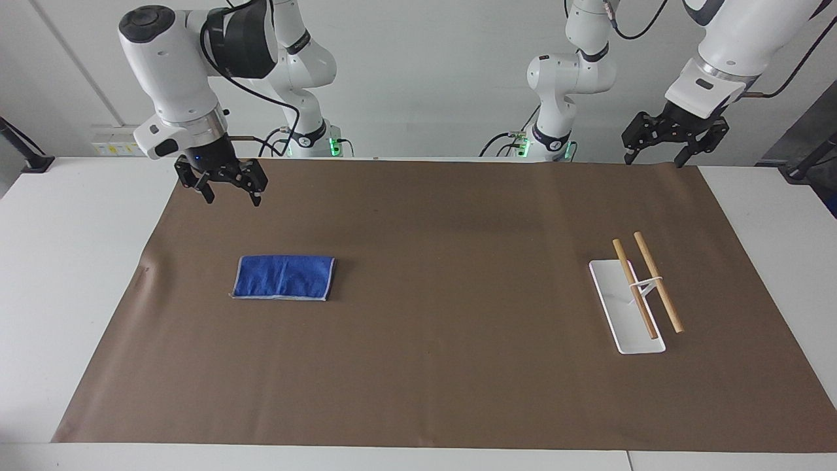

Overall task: Right arm passes towel to left arm to hang
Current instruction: 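Reach the right gripper to the blue towel and grasp its edge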

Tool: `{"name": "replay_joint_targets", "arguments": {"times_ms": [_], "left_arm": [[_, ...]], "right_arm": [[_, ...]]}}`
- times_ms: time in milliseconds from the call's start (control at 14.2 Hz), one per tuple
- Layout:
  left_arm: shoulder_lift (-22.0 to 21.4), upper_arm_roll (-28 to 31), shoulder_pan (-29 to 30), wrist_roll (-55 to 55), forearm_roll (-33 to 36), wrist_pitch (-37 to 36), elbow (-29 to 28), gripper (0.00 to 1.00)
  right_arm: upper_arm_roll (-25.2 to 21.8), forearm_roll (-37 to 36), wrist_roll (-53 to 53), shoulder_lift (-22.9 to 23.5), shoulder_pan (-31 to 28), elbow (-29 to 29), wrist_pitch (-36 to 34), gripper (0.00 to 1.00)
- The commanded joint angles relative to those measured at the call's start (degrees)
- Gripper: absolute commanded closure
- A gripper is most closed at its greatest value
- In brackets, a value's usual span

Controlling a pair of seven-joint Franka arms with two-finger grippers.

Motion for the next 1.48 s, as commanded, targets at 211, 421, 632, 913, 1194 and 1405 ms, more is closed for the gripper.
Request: {"name": "replay_joint_targets", "arguments": {"times_ms": [211,421,632,913,1194,1405], "left_arm": [[-1.27,-0.32,0.50,0.06,0.51,-0.43,-1.21,0.00],[-1.27,-0.32,0.50,0.06,0.51,-0.43,-1.21,0.00],[-1.27,-0.32,0.50,0.06,0.60,-0.43,-1.21,0.00],[-1.27,-0.32,0.50,0.06,0.51,-0.43,-1.21,0.00],[-1.27,-0.32,0.50,0.06,0.51,-0.43,-1.21,0.00],[-1.27,-0.32,0.50,0.06,0.51,-0.43,-1.21,0.00]], "right_arm": [[0.40,0.98,-0.11,4.76,0.87,-10.11,15.06,0.00],[0.40,0.99,-0.72,8.27,0.87,-13.90,23.59,0.00],[0.49,1.07,-3.80,11.45,0.69,-16.19,30.10,0.00],[0.49,5.00,-3.98,15.75,0.51,-17.34,36.17,0.00],[0.49,7.23,-6.78,17.78,0.69,-17.34,38.12,0.00],[0.49,7.23,-8.80,17.78,0.52,-18.56,38.55,0.00]]}}
